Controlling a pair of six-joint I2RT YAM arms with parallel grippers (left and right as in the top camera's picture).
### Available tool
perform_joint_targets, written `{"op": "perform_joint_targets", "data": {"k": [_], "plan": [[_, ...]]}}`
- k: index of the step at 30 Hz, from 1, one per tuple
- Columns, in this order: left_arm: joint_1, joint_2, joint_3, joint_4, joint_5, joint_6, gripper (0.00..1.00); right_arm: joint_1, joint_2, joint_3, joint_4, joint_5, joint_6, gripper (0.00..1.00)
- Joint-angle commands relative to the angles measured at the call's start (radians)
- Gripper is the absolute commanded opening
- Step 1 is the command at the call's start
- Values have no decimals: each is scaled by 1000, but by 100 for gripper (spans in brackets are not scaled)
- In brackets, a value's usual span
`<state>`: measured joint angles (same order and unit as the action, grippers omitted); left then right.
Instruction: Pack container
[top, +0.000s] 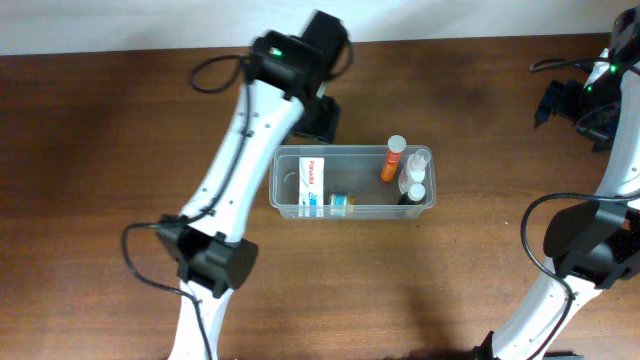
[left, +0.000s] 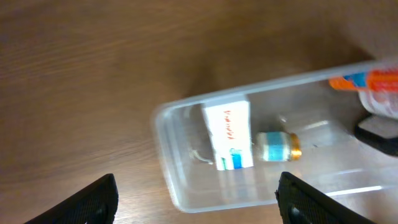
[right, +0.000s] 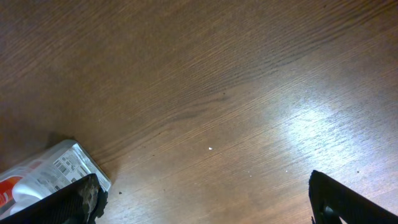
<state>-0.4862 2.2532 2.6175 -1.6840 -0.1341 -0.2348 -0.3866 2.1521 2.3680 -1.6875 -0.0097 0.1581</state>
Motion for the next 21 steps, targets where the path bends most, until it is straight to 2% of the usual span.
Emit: {"op": "perform_joint_targets", "data": {"k": [1,6,14,15,16,17,21], "plan": [[47,-136,23,-4,-20,5,83,0,-16,-6,0,-5,8,98],[117,-318,-87,-4,-18,4,84,0,-16,-6,0,-5,8,98],[133,-699,-546,6,-32,-81,84,0,-16,-6,0,-5,8,98],[133,-740,-597,13,-40,-101,87,0,-16,-6,0,-5,8,98],[133,-769,-636,16,-39,-117,95,0,-16,-6,0,-5,8,99],[133,-797,-673,15,-39,-128,99,0,-16,-6,0,-5,8,98],[133,-855,-748,-4,-27,-158,99,0,-16,-6,0,-5,8,98]]}}
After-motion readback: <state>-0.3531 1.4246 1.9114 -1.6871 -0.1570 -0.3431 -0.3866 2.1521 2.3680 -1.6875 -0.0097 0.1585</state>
